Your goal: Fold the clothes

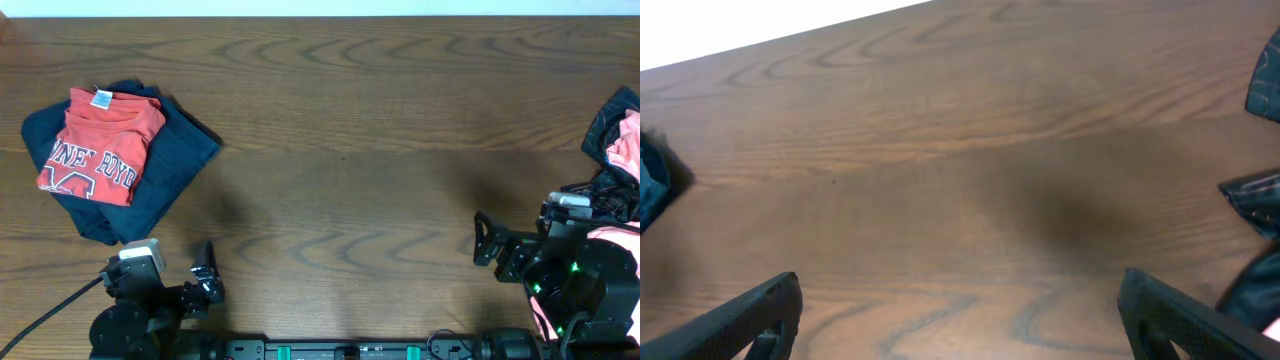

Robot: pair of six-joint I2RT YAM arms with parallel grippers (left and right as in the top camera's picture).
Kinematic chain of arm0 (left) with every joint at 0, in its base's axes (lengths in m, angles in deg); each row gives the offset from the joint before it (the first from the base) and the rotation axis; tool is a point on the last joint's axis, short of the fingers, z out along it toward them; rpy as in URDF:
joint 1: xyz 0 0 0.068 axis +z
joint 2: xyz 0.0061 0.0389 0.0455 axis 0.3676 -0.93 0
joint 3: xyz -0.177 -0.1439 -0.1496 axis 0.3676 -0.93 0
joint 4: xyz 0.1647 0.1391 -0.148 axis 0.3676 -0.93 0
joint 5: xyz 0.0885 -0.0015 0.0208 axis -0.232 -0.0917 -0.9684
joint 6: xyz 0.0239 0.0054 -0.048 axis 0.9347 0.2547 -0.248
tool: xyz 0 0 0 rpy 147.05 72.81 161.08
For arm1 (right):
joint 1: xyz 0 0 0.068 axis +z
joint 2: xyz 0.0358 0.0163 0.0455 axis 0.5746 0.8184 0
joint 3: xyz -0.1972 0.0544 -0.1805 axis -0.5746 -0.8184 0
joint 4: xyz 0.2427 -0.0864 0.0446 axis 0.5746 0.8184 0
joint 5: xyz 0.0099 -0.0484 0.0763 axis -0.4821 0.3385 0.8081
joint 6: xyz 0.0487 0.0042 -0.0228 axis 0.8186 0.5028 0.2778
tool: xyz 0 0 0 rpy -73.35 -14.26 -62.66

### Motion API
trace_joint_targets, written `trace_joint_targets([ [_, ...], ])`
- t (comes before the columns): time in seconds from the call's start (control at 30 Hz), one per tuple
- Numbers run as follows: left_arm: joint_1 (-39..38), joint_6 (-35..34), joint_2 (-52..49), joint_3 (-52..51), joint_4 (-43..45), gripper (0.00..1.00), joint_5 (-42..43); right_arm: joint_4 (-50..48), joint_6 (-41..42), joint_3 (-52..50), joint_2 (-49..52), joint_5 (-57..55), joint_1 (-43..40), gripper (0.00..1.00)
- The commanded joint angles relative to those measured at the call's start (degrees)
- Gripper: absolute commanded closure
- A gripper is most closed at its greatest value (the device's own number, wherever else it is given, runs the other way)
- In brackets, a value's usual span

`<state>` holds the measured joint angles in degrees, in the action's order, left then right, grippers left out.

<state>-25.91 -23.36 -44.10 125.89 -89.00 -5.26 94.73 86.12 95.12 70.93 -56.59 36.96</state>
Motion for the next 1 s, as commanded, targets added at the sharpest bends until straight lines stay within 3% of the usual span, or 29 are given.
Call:
trace_joint_targets([
  [0.0, 0.1, -0.7, 0.3, -0.4, -0.1, 0.02, -0.9, 1.2, 0.7, -0.5, -0.1, -0.8, 0.5, 0.01],
  [0.43, 0.1, -0.7, 0.3, -0.4, -0.1, 0.02, -0.9, 8.2, 0.6, -0.7, -0.7, -1.0, 0.5, 0.01],
  [0.53, 0.1, -0.7, 0.3, -0.4, -0.1, 0.02, -0.9, 8.3, -2.8, -1.0, -2.4, -2.5, 0.5, 0.01],
  [0.77, 0.1, -0.7, 0.3, -0.4, -0.2, 0.02, -0.9, -3.5, -13.0, -11.1, -14.1, -2.0, 0.5, 0.01],
  [0.97, 0.1, -0.7, 0.3, -0.4, -0.2, 0.02, -0.9, -19.3, -15.0, -25.8, -25.2, -2.1, 0.2, 0.01],
])
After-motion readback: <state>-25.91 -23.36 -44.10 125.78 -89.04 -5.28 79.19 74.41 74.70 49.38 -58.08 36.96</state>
